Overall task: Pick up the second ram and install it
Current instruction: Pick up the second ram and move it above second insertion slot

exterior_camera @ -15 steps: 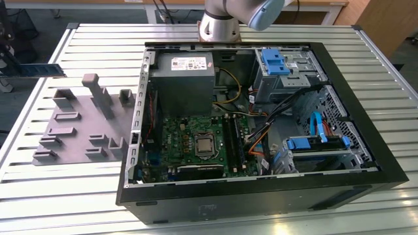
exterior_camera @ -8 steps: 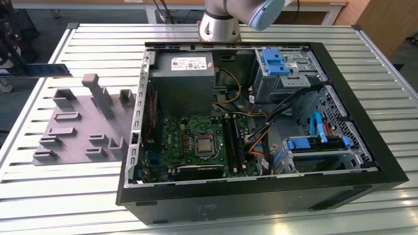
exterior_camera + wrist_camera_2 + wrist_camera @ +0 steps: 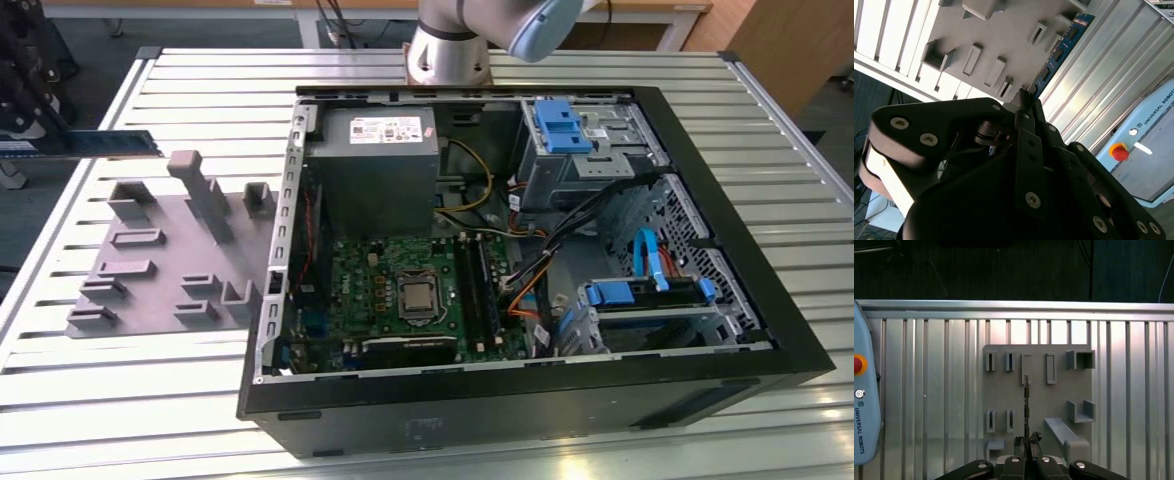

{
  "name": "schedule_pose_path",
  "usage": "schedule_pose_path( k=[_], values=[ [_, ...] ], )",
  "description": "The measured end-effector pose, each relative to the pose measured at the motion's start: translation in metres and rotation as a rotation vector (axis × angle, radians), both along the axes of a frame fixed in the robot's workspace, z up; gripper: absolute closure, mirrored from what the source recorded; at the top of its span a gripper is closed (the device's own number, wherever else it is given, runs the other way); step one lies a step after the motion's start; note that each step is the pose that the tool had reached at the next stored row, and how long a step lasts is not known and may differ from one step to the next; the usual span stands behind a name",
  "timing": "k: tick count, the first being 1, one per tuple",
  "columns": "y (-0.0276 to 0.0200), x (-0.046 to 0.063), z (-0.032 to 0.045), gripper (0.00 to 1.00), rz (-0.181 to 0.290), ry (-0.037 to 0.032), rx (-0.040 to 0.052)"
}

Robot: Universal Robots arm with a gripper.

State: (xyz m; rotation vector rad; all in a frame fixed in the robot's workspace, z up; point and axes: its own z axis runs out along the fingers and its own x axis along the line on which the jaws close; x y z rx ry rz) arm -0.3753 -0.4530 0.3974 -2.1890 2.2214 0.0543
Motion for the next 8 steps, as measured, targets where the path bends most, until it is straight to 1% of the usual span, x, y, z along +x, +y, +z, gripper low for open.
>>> schedule_pose_path(
  k=[8],
  values=[
    [0.0000, 0.012, 0.0000, 0.86, 0.000, 0.0000, 0.0000]
  ],
)
